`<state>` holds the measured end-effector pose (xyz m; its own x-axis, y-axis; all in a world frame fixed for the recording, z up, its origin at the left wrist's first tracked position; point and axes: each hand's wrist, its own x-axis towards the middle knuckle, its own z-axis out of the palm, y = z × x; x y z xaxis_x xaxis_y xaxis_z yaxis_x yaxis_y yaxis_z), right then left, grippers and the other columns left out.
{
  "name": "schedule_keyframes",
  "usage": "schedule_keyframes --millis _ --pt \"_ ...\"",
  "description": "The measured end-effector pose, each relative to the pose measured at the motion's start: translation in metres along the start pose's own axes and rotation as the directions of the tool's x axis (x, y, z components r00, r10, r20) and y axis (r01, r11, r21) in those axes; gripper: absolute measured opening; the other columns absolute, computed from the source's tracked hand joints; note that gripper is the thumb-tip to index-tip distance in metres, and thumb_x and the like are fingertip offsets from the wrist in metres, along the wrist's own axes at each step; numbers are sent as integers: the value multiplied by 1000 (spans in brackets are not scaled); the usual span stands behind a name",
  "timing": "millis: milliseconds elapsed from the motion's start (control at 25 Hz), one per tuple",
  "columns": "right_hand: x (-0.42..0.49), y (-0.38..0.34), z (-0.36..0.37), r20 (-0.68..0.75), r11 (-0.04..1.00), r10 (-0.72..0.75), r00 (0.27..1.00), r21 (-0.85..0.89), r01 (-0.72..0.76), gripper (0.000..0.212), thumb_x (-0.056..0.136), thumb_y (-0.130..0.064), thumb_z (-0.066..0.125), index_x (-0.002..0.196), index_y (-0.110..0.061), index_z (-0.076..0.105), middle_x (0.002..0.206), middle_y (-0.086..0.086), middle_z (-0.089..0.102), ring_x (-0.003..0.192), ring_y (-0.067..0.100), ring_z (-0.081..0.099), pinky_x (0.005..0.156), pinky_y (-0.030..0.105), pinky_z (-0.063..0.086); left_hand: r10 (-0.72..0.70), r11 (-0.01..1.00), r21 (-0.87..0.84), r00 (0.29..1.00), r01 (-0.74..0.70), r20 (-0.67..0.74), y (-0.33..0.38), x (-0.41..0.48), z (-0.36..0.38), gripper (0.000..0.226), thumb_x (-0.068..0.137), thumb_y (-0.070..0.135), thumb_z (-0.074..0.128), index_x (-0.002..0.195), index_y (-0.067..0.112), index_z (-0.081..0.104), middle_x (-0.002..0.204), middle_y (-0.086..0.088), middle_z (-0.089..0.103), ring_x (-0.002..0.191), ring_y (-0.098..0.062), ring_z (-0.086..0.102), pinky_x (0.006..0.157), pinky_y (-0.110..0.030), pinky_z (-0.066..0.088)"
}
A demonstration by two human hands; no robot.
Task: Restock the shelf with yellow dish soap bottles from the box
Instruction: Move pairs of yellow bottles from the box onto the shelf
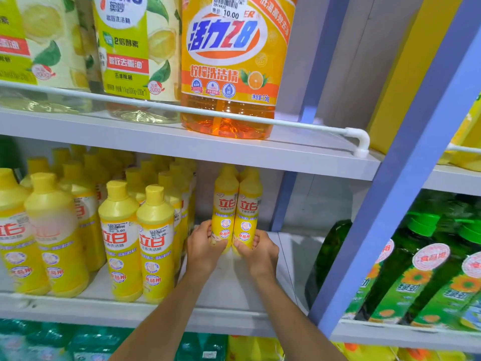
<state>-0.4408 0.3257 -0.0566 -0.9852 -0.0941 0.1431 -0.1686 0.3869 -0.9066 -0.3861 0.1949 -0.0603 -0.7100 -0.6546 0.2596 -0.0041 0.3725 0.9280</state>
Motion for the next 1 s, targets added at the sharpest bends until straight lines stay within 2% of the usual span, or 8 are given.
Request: schedule_keyframes --millis 120,240,440,600,720,840,920,1000 --pt "2 0 2 -7 1000 -4 1000 2 4 43 73 -34 88 109 -23 69 99 -4 74 88 16 68 76 22 51 -8 1000 -13 1000 8 -9 -2 3 2 48 72 17 88 114 23 66 104 5 70 94 -14 67 79 -23 52" --pt "2 2 4 -20 1000 -10 1000 11 10 43 72 -34 89 108 -22 69 98 -4 75 87 16 70 79 25 55 -11 999 -40 1000 11 -6 -4 5 4 48 71 16 88 107 31 61 103 5 70 93 -12 67 75 -17 51" --pt "3 4 4 -11 1000 -16 1000 -14 16 45 72 -37 88 109 -22 69 98 -3 74 90 18 70 83 34 58 -15 999 -41 1000 15 -1 -9 8 5 51 69 19 90 107 34 60 104 4 72 95 -14 69 84 -33 60" --pt "4 1 3 1 998 -24 1000 -63 24 46 73 -40 87 111 -21 69 99 -2 75 92 19 70 84 33 57 -27 999 -17 999 27 21 -7 7 4 47 72 21 87 111 30 62 107 3 72 96 -14 68 87 -37 60" --pt "5 -4 -3 32 987 -53 998 -151 57 43 75 -44 84 109 -21 70 101 1 75 94 23 69 84 34 56 -13 996 89 994 4 104 0 8 -6 46 75 30 80 118 28 62 109 6 71 98 -14 68 86 -33 58" --pt "3 -7 -10 87 965 -65 994 -249 85 42 77 -52 76 106 -23 68 102 2 73 95 26 67 80 36 56 -11 949 309 971 -65 239 6 1 -20 47 76 38 73 118 29 55 114 4 66 103 -18 64 88 -37 55" --pt "-5 -9 -19 123 927 -85 989 -355 123 42 80 -59 68 103 -24 66 103 3 69 97 27 65 77 35 52 -27 878 462 949 -127 313 12 -9 -29 49 80 42 72 122 26 52 120 -1 63 111 -24 61 92 -41 53" --pt "-19 -13 -32 232 859 -106 967 -469 207 42 81 -61 62 104 -25 66 109 5 67 105 29 64 78 34 51 -43 753 608 902 -253 429 22 -25 -39 55 86 48 68 130 21 49 128 -7 57 119 -28 55 96 -42 50"
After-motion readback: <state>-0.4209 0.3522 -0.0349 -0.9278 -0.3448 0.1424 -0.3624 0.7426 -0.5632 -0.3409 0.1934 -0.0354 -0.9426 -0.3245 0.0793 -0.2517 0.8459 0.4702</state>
